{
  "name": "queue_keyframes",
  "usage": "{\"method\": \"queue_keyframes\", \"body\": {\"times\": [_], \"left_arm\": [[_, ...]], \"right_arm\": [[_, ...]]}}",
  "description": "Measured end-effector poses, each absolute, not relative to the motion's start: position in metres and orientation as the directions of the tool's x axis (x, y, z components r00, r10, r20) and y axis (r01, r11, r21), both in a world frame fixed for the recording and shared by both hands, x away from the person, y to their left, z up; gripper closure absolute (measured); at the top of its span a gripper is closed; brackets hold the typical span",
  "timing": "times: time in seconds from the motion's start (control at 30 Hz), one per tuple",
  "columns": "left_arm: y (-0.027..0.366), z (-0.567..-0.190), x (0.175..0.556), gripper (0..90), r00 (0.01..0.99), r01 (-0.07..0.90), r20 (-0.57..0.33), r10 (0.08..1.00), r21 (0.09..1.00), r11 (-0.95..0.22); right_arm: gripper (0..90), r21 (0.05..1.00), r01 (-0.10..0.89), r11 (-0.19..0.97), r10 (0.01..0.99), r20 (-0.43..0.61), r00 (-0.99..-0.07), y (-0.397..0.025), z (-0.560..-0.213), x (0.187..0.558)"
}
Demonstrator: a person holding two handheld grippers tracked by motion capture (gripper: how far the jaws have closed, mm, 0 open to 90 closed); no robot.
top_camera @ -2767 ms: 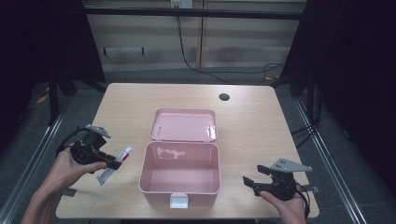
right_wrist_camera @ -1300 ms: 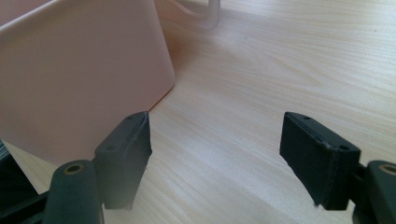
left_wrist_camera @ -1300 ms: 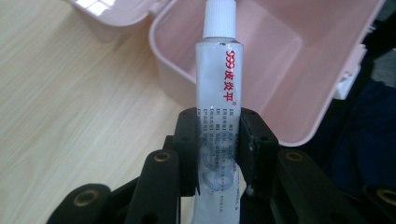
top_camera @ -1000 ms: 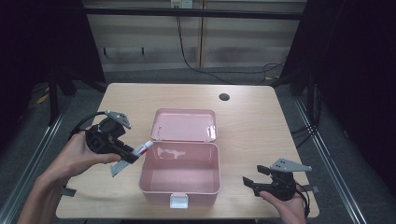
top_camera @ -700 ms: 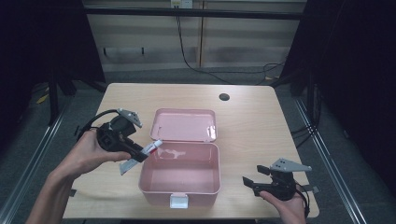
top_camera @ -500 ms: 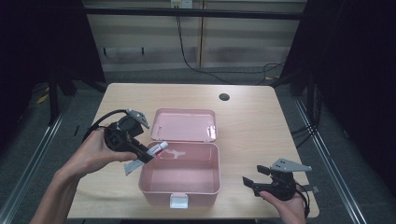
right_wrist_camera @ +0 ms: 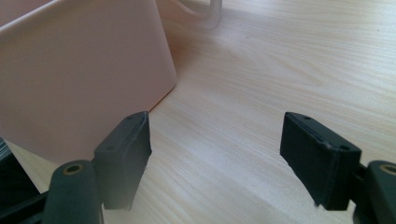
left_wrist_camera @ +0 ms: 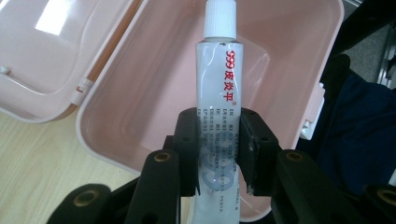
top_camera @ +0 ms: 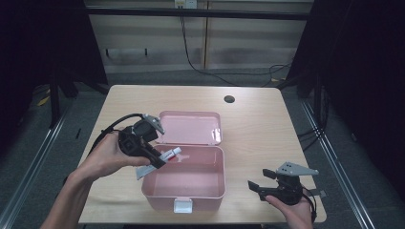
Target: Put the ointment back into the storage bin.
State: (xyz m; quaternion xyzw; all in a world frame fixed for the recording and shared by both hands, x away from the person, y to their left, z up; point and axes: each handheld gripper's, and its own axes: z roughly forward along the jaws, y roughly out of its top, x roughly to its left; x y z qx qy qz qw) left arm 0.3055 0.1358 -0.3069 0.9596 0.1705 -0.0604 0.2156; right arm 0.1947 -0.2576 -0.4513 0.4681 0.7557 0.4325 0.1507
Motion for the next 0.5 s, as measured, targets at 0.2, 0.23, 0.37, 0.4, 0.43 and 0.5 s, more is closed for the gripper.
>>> {"method": "queue_keyframes", "body": {"times": [0.2,0.23,0.37,0.4,0.43,0.5], "left_arm": [[0.125,-0.307,0.304,70.7,0.942,0.333,-0.189,0.278,0.405,-0.852],[0.124,-0.308,0.304,70.7,0.941,0.334,-0.189,0.28,0.405,-0.851],[0.116,-0.311,0.304,70.7,0.944,0.324,-0.196,0.266,0.396,-0.859],[0.114,-0.312,0.304,70.7,0.946,0.318,-0.193,0.261,0.394,-0.862],[0.112,-0.313,0.304,70.7,0.947,0.315,-0.193,0.258,0.391,-0.865],[0.108,-0.313,0.303,70.7,0.949,0.308,-0.193,0.25,0.382,-0.871]], "right_arm": [[24.3,0.794,0.578,0.187,0.838,0.178,-0.516,-0.258,-0.451,0.194],[24.3,0.794,0.578,0.187,0.838,0.178,-0.516,-0.258,-0.451,0.194],[24.0,0.795,0.577,0.187,0.837,0.179,-0.518,-0.258,-0.451,0.194],[24.0,0.795,0.577,0.187,0.837,0.179,-0.518,-0.258,-0.451,0.194],[24.0,0.794,0.579,0.186,0.837,0.18,-0.516,-0.258,-0.451,0.194],[24.0,0.795,0.577,0.188,0.837,0.178,-0.517,-0.258,-0.451,0.195]]}}
